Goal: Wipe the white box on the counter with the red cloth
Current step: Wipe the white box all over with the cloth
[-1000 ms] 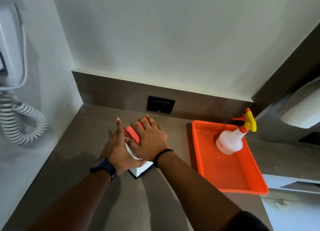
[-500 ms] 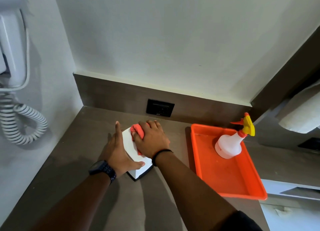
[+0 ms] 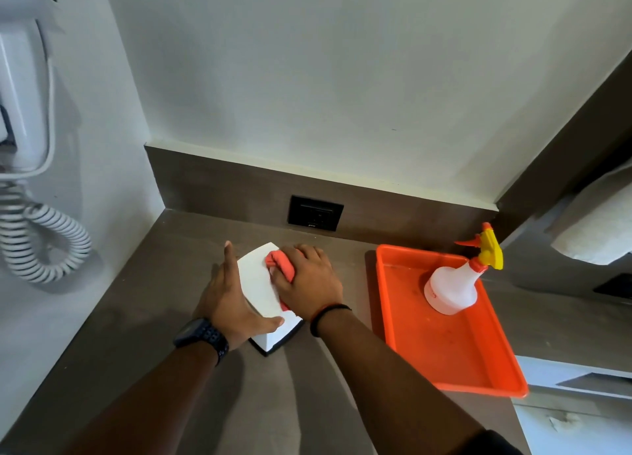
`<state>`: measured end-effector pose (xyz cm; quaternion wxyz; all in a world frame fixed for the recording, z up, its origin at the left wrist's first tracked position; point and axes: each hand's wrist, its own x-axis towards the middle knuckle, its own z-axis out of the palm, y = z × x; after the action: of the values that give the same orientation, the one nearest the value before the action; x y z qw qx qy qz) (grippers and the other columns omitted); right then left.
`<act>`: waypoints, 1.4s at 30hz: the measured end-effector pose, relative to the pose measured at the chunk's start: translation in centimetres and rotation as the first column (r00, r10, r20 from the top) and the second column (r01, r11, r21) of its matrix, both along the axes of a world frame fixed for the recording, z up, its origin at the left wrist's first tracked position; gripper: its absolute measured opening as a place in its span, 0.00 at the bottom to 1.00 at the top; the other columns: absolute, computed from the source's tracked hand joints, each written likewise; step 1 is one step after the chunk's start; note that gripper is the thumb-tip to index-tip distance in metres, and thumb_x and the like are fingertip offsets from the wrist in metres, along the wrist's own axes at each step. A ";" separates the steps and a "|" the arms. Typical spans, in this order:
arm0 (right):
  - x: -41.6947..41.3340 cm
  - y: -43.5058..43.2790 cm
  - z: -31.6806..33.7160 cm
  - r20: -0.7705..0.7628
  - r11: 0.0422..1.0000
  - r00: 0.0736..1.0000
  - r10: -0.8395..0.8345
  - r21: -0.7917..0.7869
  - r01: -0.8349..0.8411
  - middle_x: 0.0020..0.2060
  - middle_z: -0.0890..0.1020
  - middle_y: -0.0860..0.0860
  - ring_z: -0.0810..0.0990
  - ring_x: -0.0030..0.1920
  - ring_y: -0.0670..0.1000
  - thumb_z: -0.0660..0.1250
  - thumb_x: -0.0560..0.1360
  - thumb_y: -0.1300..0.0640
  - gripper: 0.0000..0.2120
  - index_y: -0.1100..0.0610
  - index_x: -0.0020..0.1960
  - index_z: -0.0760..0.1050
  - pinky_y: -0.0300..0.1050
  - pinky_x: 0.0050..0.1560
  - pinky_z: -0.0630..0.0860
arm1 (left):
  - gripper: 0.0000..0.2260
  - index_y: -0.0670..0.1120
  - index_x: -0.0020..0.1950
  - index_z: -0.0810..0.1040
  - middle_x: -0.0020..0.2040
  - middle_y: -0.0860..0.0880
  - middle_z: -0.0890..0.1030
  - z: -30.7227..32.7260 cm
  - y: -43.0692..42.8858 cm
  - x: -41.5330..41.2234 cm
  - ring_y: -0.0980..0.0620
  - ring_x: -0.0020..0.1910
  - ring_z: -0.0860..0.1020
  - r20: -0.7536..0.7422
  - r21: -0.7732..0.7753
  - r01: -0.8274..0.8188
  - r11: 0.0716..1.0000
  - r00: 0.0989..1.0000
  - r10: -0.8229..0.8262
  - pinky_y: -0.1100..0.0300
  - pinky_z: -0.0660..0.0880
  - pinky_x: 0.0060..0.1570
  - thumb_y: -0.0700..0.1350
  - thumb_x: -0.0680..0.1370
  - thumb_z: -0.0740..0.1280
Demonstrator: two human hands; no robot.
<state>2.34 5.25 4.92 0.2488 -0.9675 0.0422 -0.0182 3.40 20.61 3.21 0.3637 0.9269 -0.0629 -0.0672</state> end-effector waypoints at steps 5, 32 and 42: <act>1.0 2.1 0.7 0.018 0.995 0.998 0.063 -0.072 -0.062 0.68 0.77 0.54 0.69 0.71 0.59 0.61 0.80 0.44 0.20 0.50 0.68 0.75 0.58 0.66 0.71 | 0.69 0.52 0.75 0.38 0.72 0.41 0.65 -0.3 0.0 -0.3 0.42 0.70 0.66 0.045 -0.013 -0.075 0.997 0.996 0.076 0.44 0.70 0.65 0.57 0.49 0.83; -2.2 -7.0 -2.1 -0.386 -0.189 0.723 -0.573 0.921 0.342 0.28 0.77 0.54 0.78 0.21 0.50 0.67 0.81 0.57 0.04 0.58 0.53 0.78 0.50 0.28 0.83 | 0.54 0.50 0.75 0.57 0.74 0.48 0.65 3.8 -3.7 5.7 0.45 0.70 0.64 -0.186 0.500 0.538 0.679 0.832 -0.522 0.46 0.67 0.68 0.64 0.55 0.78; -3.4 -4.1 -4.5 -0.371 -0.075 0.714 -0.593 0.909 0.410 0.56 0.86 0.62 0.84 0.59 0.65 0.74 0.71 0.45 0.12 0.48 0.52 0.81 0.64 0.65 0.79 | 0.74 0.47 0.75 0.47 0.76 0.41 0.58 3.0 -3.6 3.3 0.37 0.74 0.58 -0.039 0.459 0.093 0.884 0.996 -0.084 0.41 0.61 0.71 0.83 0.37 0.60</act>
<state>-1.05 1.14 0.41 0.7763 -0.4800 0.3809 -0.1479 6.67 16.97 6.20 0.1311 0.9822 -0.0842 -0.1049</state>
